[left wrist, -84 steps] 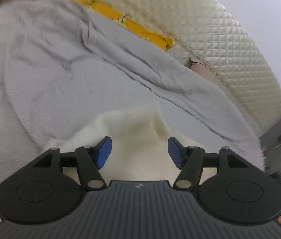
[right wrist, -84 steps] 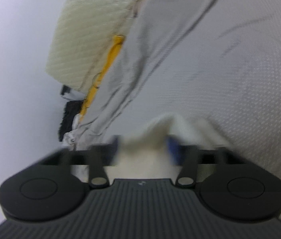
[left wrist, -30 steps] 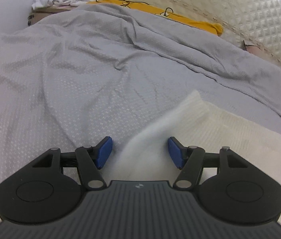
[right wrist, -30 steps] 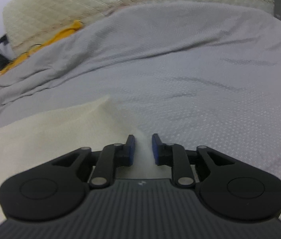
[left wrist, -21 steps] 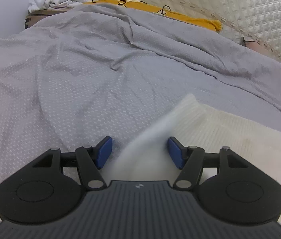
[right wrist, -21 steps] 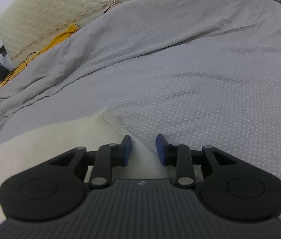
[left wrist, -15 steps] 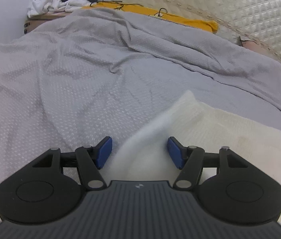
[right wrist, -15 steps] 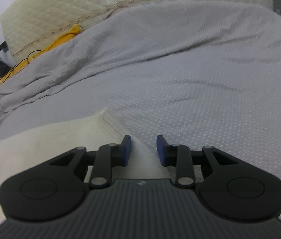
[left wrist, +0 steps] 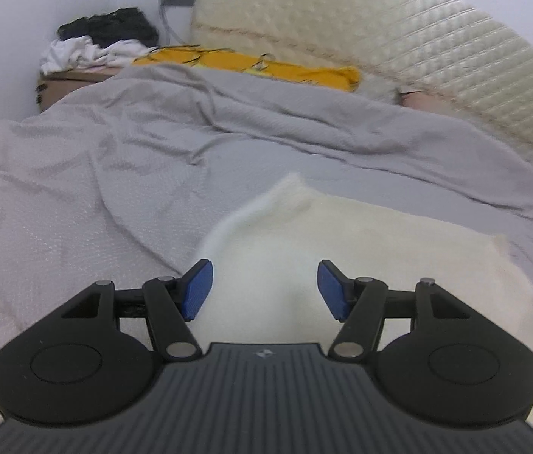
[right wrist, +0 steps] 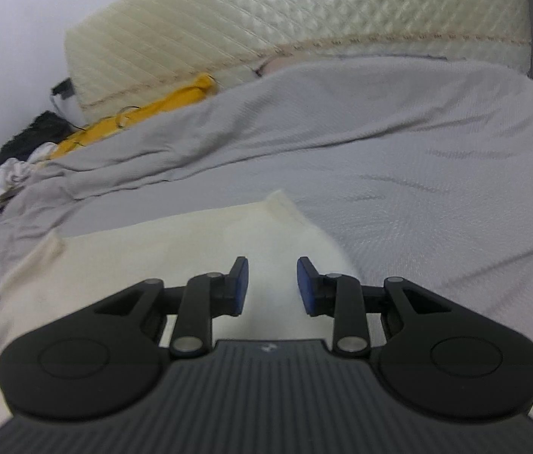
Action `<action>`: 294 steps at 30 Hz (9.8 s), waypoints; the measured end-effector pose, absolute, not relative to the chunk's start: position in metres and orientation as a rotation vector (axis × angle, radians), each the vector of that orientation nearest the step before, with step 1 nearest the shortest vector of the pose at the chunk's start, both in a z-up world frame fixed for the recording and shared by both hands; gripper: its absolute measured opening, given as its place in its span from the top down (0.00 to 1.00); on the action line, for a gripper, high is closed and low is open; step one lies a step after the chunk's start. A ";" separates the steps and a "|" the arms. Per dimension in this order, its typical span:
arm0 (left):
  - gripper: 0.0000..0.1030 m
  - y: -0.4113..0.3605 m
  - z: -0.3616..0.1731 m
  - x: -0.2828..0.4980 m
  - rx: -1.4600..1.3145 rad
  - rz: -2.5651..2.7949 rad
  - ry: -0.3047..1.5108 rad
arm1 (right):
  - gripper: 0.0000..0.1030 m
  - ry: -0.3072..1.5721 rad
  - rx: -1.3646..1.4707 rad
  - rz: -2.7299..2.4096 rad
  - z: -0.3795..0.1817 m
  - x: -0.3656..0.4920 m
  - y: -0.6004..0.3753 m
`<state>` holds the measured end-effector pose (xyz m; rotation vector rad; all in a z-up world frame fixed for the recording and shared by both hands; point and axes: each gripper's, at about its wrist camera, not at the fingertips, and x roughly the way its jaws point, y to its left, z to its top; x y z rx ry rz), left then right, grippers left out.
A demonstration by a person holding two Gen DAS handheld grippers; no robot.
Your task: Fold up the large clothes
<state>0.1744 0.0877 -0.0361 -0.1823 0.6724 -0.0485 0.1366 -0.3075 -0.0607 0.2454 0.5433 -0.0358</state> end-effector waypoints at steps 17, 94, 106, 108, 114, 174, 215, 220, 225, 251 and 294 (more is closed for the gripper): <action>0.35 0.022 -0.010 0.039 -0.164 -0.281 0.643 | 0.68 0.639 0.459 0.059 -0.071 0.030 -0.270; 0.20 0.106 -0.131 0.072 -1.335 -0.200 0.927 | 0.56 0.443 1.248 0.318 -0.116 0.086 -0.315; 0.21 0.121 -0.130 0.067 -1.426 -0.033 0.834 | 0.56 0.459 1.277 0.331 -0.117 0.091 -0.322; 0.21 0.120 -0.127 0.068 -1.396 -0.010 0.825 | 0.56 0.466 1.290 0.319 -0.119 0.088 -0.323; 0.27 0.118 -0.121 0.073 -1.283 0.048 0.818 | 0.56 0.505 1.295 0.245 -0.126 0.085 -0.321; 0.60 0.096 0.027 0.095 -0.830 -0.144 0.712 | 0.55 0.625 1.115 0.179 -0.042 0.059 -0.346; 0.24 0.039 -0.026 0.172 -0.303 -0.293 0.720 | 0.34 0.594 0.554 0.159 -0.067 0.135 -0.303; 0.25 0.025 -0.035 0.181 -0.224 -0.264 0.712 | 0.34 0.556 0.384 0.139 -0.068 0.141 -0.282; 0.25 0.015 -0.051 0.199 -0.152 -0.216 0.743 | 0.35 0.576 0.335 0.120 -0.086 0.163 -0.275; 0.24 0.027 -0.051 0.166 -0.179 -0.178 0.733 | 0.37 0.542 0.314 0.074 -0.088 0.132 -0.267; 0.16 0.086 -0.144 0.138 -1.253 -0.360 1.001 | 0.06 0.605 1.164 0.259 -0.130 0.115 -0.301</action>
